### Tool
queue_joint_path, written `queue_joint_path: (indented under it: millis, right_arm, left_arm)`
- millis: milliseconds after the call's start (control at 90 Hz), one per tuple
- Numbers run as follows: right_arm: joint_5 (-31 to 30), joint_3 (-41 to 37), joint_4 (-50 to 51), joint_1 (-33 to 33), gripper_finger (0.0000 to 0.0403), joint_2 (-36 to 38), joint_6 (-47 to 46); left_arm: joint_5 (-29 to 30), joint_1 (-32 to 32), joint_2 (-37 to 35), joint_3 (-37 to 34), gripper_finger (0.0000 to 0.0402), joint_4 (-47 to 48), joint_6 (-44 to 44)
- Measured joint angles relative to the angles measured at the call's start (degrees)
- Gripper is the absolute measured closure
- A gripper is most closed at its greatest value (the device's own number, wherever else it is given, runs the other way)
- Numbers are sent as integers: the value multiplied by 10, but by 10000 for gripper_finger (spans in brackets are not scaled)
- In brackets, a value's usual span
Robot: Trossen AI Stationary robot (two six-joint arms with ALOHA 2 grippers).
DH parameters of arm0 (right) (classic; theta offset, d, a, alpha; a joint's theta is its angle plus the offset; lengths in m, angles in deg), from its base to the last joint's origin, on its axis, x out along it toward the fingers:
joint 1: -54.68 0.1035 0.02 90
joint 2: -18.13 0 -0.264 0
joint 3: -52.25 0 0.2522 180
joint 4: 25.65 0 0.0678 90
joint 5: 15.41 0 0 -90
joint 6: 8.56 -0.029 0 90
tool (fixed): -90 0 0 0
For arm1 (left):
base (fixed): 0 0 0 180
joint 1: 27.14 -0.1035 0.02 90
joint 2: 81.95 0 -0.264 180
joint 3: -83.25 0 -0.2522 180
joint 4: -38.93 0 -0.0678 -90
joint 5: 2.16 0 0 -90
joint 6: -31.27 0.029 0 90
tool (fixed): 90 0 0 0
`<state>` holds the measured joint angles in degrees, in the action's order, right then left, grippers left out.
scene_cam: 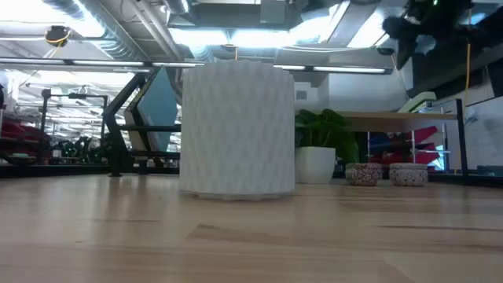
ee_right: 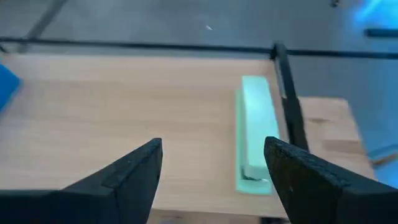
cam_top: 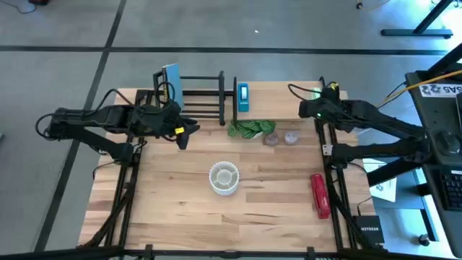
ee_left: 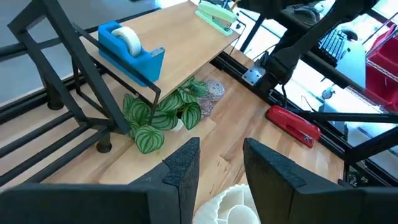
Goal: Stock shelves
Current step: Remove the green stapler from the shelf
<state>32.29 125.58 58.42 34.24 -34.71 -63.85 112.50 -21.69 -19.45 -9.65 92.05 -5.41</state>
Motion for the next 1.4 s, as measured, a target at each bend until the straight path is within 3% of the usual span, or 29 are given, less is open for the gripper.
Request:
queue_joint_path:
  millis: [378, 567, 756, 967, 1178, 1400]
  right_arm:
    - [93, -36, -56, -126, 139, -51, 52]
    - [111, -36, -60, -175, 139, -55, 62]
    - [126, -3, -57, -179, 139, -54, 67]
    - [95, 23, -52, -190, 139, -60, 83]
    - [163, 0, -45, -242, 139, -96, 137]
    - [179, -2, -48, -246, 142, -140, 155]
  left_arm:
    - [0, 0, 0, 0, 295, 0, -7]
    - [0, 0, 0, 0, 295, 0, -8]
    - [0, 0, 0, 0, 295, 0, -11]
    - [0, 0, 0, 0, 295, 0, -6]
    - [0, 0, 0, 0, 295, 1, -4]
    - [0, 0, 0, 0, 295, 2, -5]
